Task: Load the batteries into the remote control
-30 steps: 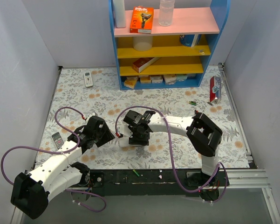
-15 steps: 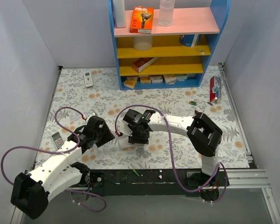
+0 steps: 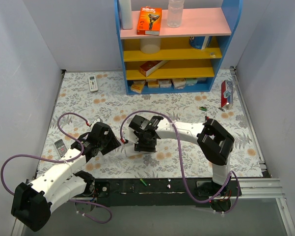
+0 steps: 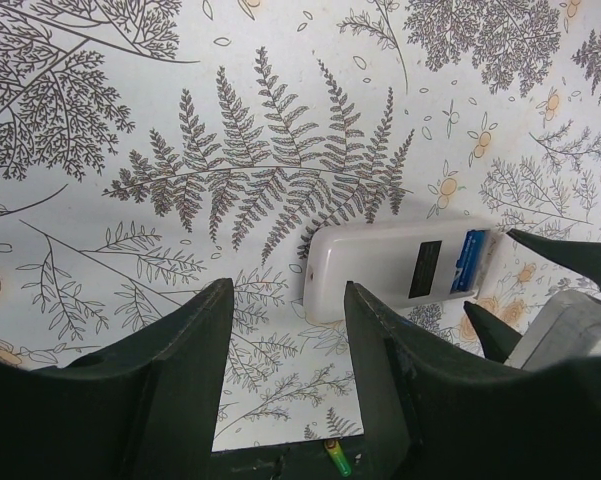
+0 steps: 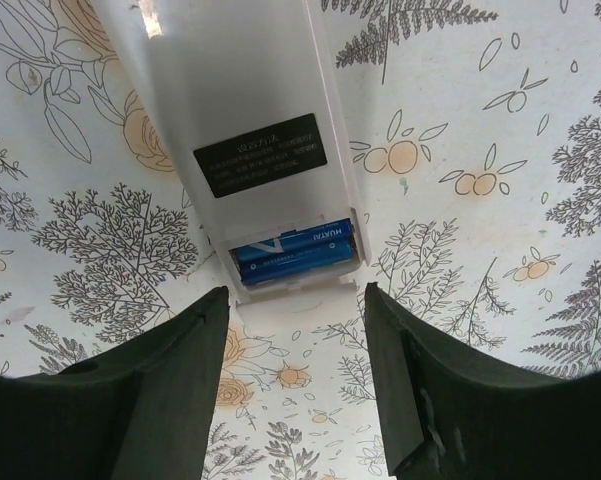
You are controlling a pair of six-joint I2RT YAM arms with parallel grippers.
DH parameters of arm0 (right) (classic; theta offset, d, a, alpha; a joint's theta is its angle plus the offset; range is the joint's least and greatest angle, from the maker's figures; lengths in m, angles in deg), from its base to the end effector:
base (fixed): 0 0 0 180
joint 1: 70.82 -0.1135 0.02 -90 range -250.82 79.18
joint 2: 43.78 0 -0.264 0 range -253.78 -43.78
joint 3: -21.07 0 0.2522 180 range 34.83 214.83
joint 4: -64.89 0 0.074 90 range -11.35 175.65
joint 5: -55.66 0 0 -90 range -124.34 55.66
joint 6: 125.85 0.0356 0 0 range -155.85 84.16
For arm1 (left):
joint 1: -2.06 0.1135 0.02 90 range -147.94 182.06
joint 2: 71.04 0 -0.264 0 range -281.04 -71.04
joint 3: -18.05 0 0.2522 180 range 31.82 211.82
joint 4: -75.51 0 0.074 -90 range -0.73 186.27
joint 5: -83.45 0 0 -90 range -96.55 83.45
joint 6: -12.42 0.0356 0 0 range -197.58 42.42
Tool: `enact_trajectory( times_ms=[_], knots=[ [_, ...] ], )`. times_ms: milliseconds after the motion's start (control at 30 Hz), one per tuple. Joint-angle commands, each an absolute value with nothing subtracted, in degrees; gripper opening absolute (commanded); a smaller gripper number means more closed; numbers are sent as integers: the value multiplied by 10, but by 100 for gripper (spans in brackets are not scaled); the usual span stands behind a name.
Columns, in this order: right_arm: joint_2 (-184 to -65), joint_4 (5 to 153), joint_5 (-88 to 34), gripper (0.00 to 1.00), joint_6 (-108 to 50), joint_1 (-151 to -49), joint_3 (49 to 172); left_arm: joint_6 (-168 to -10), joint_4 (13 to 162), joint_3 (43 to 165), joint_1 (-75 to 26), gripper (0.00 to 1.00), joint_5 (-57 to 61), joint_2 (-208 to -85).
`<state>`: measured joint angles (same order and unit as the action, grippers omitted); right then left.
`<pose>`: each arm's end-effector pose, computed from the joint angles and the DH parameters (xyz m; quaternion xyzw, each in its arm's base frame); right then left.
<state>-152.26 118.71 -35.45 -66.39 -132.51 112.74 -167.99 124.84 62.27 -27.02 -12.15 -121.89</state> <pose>0.1815 0.3355 0.1876 -0.7093 0.6845 0.0360 0.1646 0.1460 -0.0772 0.1984 -0.4994 0.8142 -0.2290 0.1877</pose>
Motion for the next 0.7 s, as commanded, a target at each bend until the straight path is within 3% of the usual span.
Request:
enact_trajectory(
  times_ms=[0,200,267,333,400,467,533,667],
  knots=[
    [-1466,1158,-352,65,-641,-1328,1140,-1678,1248,625,-271,48,-130,-1204],
    [-1354,1079,-368,71,-531,-1313,1089,-1672,1240,632,-271,49,-130,-1203],
    [-1319,1053,-388,77,-465,-1300,1048,-1664,1233,635,-270,51,-129,-1204],
    [-1263,1006,-401,90,-404,-1282,1006,-1640,1219,642,-271,55,-120,-1203],
    [-1206,970,-428,92,-277,-1255,938,-1624,1209,649,-271,58,-113,-1204],
    [-1179,958,-411,92,-217,-1218,902,-1594,1198,661,-271,61,-99,-1214],
    [-1155,959,-366,84,-168,-1194,867,-1564,1185,676,-271,63,-83,-1224],
    [-1136,936,-320,77,-115,-1176,815,-1513,1167,699,-271,65,-43,-1261]
  ],
)
